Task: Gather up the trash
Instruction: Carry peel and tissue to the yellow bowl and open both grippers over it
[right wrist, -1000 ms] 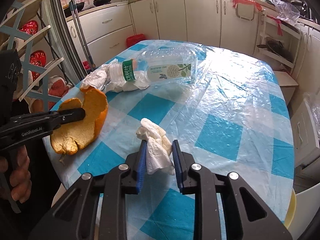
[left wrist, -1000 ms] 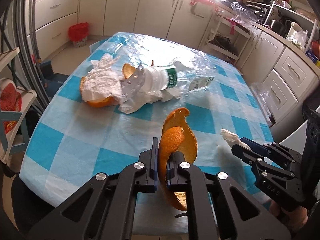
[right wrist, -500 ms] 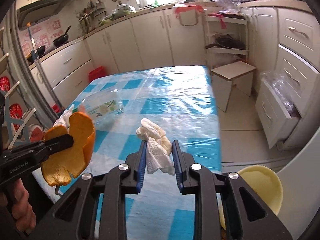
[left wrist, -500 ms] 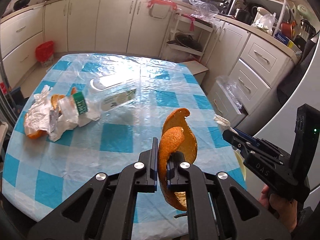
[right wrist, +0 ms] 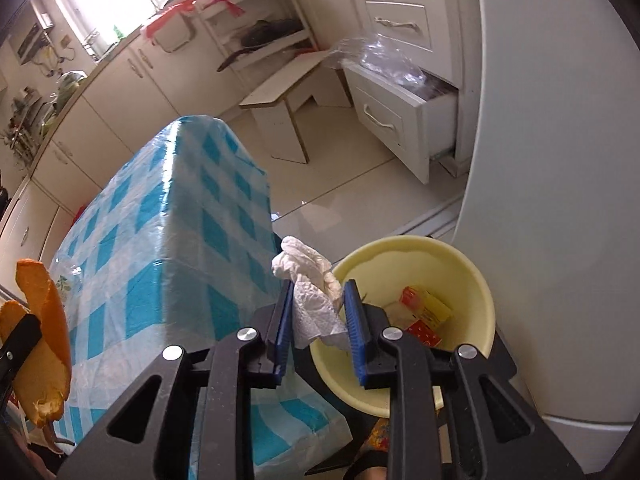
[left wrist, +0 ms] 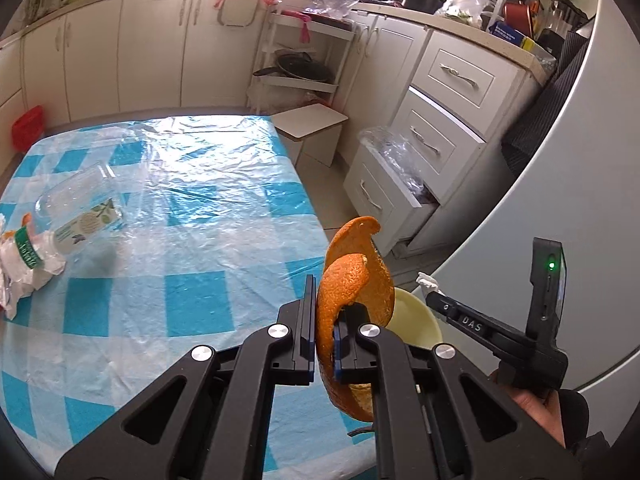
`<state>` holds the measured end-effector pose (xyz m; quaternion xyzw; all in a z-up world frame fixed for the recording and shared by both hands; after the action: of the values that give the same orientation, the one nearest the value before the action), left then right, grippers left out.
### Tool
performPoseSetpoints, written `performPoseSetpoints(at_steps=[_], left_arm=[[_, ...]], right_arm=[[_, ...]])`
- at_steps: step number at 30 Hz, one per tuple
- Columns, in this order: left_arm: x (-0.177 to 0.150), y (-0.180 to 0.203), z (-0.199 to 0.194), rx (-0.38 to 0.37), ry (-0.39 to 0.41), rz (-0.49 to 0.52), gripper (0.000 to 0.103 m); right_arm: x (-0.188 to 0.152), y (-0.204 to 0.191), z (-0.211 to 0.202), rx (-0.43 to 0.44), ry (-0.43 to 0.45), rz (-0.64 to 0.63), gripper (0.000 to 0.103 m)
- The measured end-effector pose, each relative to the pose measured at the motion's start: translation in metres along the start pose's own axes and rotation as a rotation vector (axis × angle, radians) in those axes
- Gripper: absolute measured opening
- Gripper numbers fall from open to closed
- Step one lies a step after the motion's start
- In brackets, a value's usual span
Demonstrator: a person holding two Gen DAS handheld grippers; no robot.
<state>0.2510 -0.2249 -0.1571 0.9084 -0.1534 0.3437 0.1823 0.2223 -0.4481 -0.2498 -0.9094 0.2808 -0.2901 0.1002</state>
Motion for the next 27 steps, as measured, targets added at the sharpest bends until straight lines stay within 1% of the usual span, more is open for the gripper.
performPoseSetpoints(at_steps=[4,8,10,13,15,16,18,21,27], left_arm=[[0.002,0.021,0.015,-0.02,-0.018,0.022,0.006],[0.001,0.034,0.029,-0.037,-0.046,0.033,0.006],[0.001,0.04,0.037,-0.045,-0.06,0.039,0.006],[0.0,0.054,0.054,-0.059,-0.089,0.052,0.006],[-0.003,0.064,0.066,-0.068,-0.113,0.06,0.006],[-0.004,0.067,0.071,-0.071,-0.125,0.063,0.006],[-0.009,0.074,0.082,-0.075,-0.151,0.071,0.006],[-0.016,0.083,0.096,-0.083,-0.194,0.069,0.006],[-0.022,0.1,0.125,-0.092,-0.261,0.043,0.008]], right_arm=[[0.003,0.013,0.007,-0.024,-0.021,0.043,0.026],[0.006,0.026,0.013,-0.036,-0.039,0.094,0.026],[0.008,0.035,0.017,-0.051,-0.046,0.124,0.029],[0.01,0.046,0.014,-0.064,-0.035,0.178,0.034],[0.013,0.05,0.008,-0.066,-0.009,0.201,0.04],[0.015,0.052,0.006,-0.068,0.003,0.205,0.041],[0.017,0.053,0.003,-0.068,0.017,0.211,0.047],[0.022,0.057,-0.004,-0.048,0.052,0.242,0.048],[0.038,0.054,-0.041,-0.037,0.213,0.246,0.055]])
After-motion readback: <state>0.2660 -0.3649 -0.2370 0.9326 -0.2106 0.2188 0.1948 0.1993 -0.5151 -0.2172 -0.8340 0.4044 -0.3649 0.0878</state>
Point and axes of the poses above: each gripper's, at about its wrist camera, not at the fingertips, and z roughly the way its jaws point, y to its right, x to its top, the point moved 5 cm from there along z, roughly the way its jaws point, and after that the axes turned 4 degrees about z, right-handed, at the moved point
